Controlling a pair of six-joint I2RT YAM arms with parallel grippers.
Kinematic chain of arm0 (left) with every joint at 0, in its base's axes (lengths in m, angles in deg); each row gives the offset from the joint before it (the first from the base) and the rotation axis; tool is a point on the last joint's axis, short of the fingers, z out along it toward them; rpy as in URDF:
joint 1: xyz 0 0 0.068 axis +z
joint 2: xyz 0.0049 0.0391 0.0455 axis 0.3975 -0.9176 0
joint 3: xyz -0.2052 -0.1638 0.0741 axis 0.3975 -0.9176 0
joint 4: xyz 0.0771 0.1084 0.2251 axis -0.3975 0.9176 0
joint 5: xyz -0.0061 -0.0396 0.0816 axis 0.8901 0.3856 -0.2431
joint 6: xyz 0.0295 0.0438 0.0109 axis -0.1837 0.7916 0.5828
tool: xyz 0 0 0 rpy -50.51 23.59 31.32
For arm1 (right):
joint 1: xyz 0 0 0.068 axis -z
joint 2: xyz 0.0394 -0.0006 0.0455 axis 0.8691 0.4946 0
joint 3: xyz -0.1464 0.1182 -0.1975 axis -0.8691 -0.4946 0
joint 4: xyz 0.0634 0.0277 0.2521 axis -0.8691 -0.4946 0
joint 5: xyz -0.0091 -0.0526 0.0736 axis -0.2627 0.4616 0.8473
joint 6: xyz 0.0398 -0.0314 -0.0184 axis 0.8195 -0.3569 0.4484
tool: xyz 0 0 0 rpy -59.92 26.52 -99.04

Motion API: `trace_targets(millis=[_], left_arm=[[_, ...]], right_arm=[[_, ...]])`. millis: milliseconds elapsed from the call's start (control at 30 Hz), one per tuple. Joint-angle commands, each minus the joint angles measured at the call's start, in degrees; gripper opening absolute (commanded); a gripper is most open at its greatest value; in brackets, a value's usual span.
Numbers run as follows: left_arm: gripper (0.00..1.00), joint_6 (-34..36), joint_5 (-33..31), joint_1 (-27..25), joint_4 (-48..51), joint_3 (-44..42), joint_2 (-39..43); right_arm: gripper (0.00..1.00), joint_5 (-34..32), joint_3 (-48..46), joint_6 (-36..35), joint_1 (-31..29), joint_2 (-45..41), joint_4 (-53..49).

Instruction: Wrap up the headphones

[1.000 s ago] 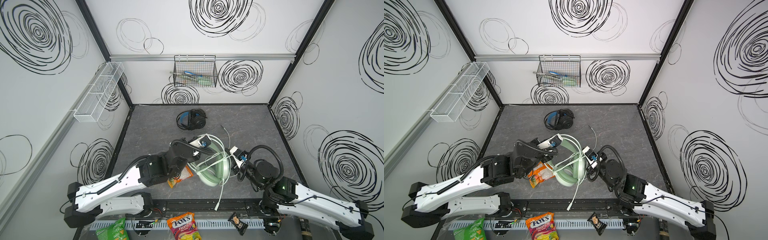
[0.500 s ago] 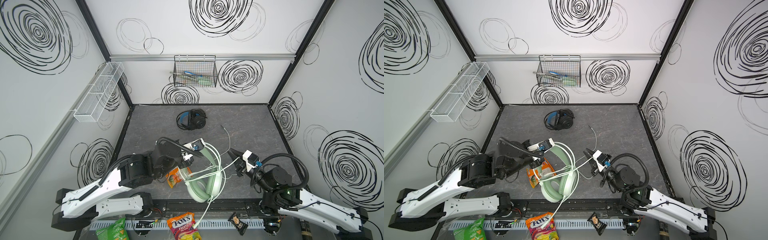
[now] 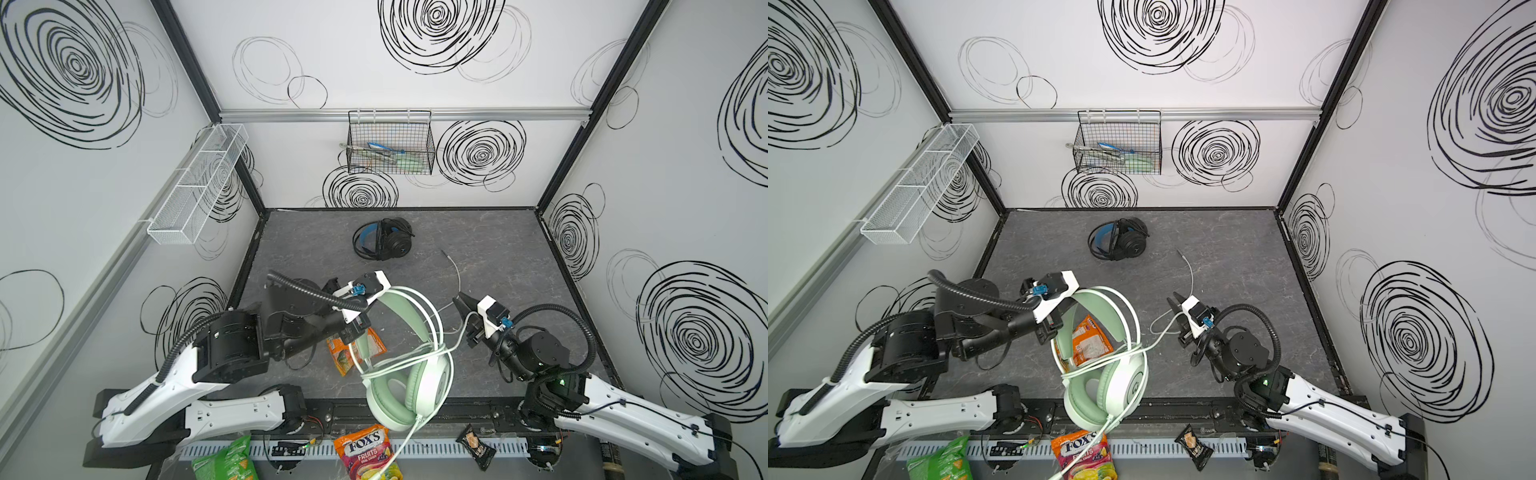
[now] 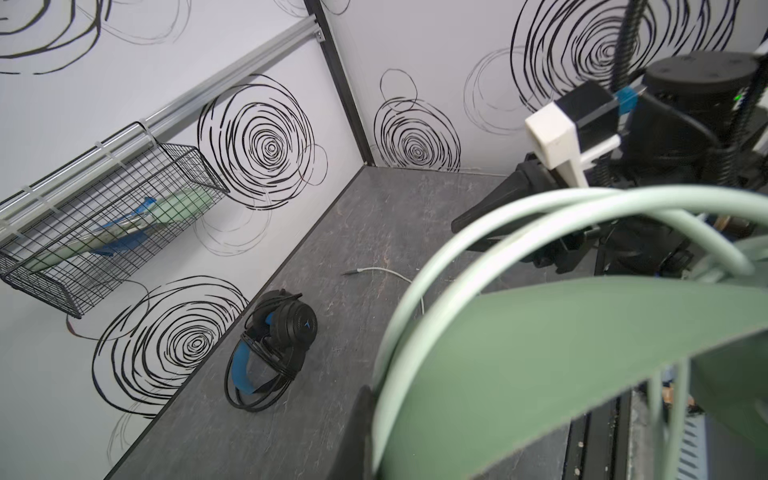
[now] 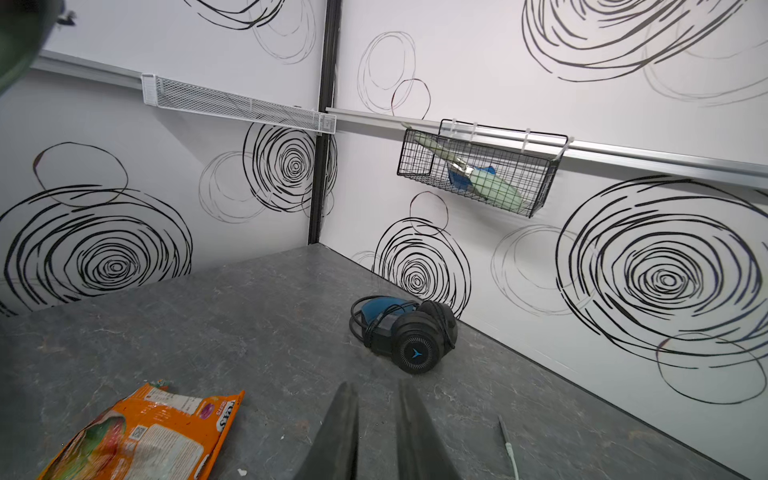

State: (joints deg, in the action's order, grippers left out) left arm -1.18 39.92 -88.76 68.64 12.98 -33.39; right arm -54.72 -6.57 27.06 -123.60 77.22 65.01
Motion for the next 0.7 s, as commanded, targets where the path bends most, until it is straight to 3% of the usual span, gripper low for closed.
trace_targets(millis=[0, 200, 667], left_arm=[[0.00, -6.18, 4.27, 0.13, -8.42, 1.91, 0.44], [0.00, -13.25, 5.15, 0.13, -17.15, 1.00, 1.59], [0.00, -29.13, -10.39, 0.74, -36.97, -4.92, 4.09]], right_arm=[[0.21, 1.10, -0.35, 0.23, 0.79, 1.59, 4.20], [0.19, 2.94, 0.10, 0.86, 1.35, 4.36, 6.92], [0.05, 9.31, -1.05, 5.63, 1.72, 9.35, 11.90]])
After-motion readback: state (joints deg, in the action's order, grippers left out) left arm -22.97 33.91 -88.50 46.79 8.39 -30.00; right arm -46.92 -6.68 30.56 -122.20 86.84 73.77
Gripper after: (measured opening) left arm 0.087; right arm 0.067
